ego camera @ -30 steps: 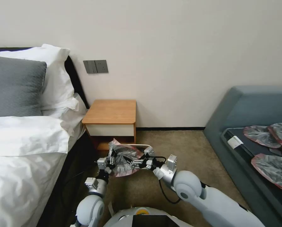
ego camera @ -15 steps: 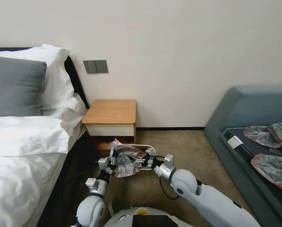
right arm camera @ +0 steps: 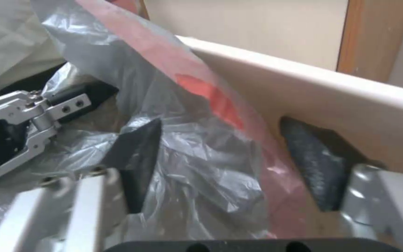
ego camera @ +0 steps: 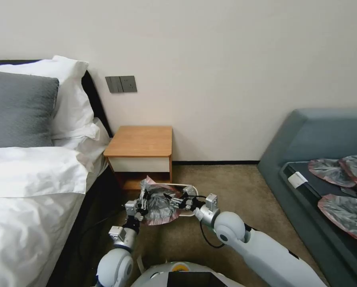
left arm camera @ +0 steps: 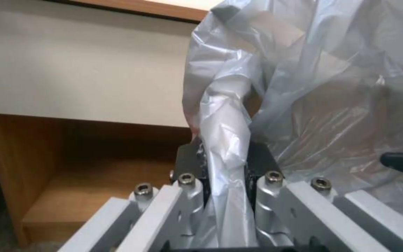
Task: Pick up the garbage bag from the table and place it over the trash can.
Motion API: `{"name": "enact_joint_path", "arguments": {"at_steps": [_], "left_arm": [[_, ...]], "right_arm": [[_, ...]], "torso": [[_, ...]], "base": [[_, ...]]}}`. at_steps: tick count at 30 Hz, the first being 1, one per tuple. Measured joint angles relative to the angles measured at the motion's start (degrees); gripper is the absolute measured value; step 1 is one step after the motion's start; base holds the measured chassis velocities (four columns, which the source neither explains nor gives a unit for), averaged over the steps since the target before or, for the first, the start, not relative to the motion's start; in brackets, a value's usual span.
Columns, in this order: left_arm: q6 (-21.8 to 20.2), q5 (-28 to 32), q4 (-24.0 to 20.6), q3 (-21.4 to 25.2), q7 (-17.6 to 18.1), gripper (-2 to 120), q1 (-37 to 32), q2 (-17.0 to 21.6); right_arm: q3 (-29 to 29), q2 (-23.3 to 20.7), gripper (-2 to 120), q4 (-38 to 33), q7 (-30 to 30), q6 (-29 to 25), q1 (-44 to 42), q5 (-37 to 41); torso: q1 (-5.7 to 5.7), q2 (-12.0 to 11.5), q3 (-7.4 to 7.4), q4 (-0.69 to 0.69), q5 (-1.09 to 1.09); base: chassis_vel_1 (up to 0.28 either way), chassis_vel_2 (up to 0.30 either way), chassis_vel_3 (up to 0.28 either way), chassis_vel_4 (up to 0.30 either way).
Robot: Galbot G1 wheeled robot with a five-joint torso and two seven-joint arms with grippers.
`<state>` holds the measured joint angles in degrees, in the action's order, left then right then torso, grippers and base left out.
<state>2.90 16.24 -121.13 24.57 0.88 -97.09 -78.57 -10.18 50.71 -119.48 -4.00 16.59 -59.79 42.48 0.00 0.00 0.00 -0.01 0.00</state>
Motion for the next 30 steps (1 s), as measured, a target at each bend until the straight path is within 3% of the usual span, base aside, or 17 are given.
{"name": "enact_joint_path", "arguments": {"at_steps": [9,11,17,25,30], "left_arm": [[0.09,-0.15,0.09,-0.02,-0.09,8,0.01,-0.02],[0.09,-0.14,0.09,-0.02,-0.09,8,0.01,-0.02],[0.27,-0.40,0.53,0.33,0.11,8,0.22,-0.04],[0.72,-2.75,1.32,1.01,0.35,8,0.55,-0.06],[3.60,-7.92,2.89,2.07,-1.12,8,0.62,-0.05]], "right_arm": [[0.35,0.08,30,0.33,1.22,-1.20,-0.79,-1.96],[0.35,0.07,28,0.33,1.27,-1.24,-0.80,-2.00],[0.71,-0.18,0,0.15,2.14,-1.91,-1.32,-3.07],[1.72,-0.86,0,-1.37,2.86,-2.78,-2.63,-3.21],[3.47,-1.42,0,-3.47,3.64,-3.66,-2.59,-3.82]], "torso": [[0.00,0.00,0.00,-0.01,0.00],[0.00,0.00,0.00,0.00,0.00],[0.00,0.00,0.00,0.00,0.00],[0.00,0.00,0.00,-0.01,0.00],[0.00,0.00,0.00,0.00,0.00]], "base": [[0.000,0.000,0.000,0.000],[0.000,0.000,0.000,0.000],[0.000,0.000,0.000,0.000],[0.000,0.000,0.000,0.000],[0.000,0.000,0.000,0.000]]}}
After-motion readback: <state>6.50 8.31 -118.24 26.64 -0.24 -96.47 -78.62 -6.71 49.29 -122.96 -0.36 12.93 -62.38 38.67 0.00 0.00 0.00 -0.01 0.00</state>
